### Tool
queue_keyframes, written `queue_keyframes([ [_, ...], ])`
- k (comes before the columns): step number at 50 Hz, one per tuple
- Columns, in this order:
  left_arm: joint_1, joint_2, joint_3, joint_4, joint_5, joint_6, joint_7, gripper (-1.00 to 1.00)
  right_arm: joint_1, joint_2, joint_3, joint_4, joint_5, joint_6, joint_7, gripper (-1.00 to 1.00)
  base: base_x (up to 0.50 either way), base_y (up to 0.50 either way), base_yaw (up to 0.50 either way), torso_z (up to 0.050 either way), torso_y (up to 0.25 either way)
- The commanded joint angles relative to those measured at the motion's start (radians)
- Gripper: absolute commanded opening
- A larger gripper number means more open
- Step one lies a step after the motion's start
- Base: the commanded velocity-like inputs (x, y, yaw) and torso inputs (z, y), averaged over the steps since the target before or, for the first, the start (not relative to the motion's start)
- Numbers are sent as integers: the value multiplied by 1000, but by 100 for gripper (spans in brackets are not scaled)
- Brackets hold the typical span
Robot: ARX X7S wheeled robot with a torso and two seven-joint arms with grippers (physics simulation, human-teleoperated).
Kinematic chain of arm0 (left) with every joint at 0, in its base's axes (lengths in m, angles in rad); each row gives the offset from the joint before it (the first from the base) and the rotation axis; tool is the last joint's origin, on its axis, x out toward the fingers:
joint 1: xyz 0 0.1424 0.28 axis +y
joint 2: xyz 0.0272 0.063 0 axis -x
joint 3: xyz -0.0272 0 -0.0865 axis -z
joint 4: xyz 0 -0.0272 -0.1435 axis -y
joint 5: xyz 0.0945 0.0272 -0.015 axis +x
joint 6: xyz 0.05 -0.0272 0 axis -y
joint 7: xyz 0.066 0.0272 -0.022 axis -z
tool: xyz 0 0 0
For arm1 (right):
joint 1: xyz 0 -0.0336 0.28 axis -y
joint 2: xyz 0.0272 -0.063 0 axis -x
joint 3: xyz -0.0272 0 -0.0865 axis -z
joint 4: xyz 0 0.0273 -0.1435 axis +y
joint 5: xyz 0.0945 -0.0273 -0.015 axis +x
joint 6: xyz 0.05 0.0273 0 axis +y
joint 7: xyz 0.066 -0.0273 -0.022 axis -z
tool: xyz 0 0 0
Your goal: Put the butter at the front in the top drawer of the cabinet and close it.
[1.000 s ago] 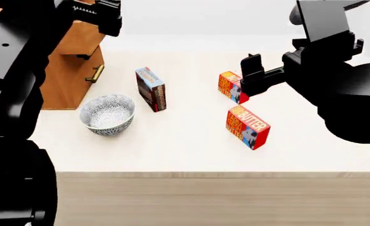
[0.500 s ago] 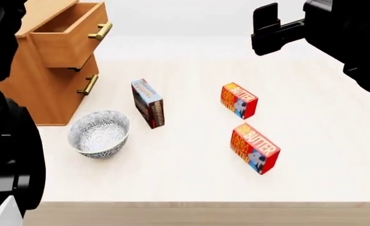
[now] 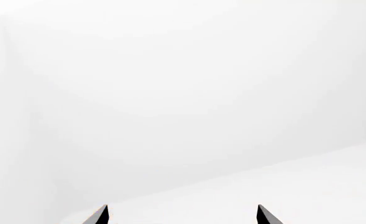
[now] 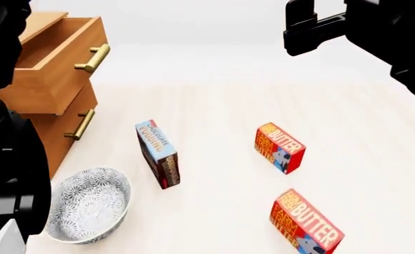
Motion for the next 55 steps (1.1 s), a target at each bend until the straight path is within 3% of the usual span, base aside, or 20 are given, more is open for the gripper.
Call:
queue_keyframes([
  [1, -2, -3, 0, 8, -5, -4, 0, 100, 7, 7, -6, -7, 20, -1, 12, 100, 500, 0, 0, 0, 0],
  [9, -4, -6, 1, 15, -9, -9, 1, 100, 13, 10, -5, -8, 47, 10, 43, 100, 500, 0, 0, 0, 1],
  [17, -9, -17, 20, 29, -15, -27, 11, 100, 19, 13, -15, -1, 78, 30, 72, 100, 0, 0, 0, 0, 1],
  [24, -35, -67, 121, 68, -16, -72, 47, 100, 20, 26, -10, -17, 104, 28, 82, 100, 0, 0, 0, 0, 0],
  [30, -156, -145, 291, 90, -57, -223, 148, 100, 20, 42, -6, -28, 131, 33, 99, 100, 0, 0, 0, 0, 0],
  [32, -229, -192, 368, 46, -167, -252, 147, 100, 20, 47, -4, -29, 139, 33, 105, 100, 0, 0, 0, 0, 0],
  [34, -375, -288, 492, -43, -467, -252, -88, 100, 19, 52, -3, -32, 149, 34, 111, 100, 0, 0, 0, 0, 0],
  [36, -472, -325, 579, -100, -767, -251, -206, 100, 17, 55, -4, -35, 156, 33, 114, 100, 0, 0, 0, 0, 0],
  [40, -595, -325, 661, -300, -980, -250, -293, 100, 6, 58, -9, -40, 150, 21, 97, 100, 0, 0, 0, 0, 0],
  [49, -654, -289, 723, -628, -1061, -230, -302, 100, -12, 72, -18, -44, 138, 4, 73, 100, 0, 0, 0, 0, 0],
  [55, -667, -262, 784, -780, -1006, -149, -201, 100, -16, 71, -38, -40, 115, -7, 50, 100, 0, 0, 0, 0, 0],
])
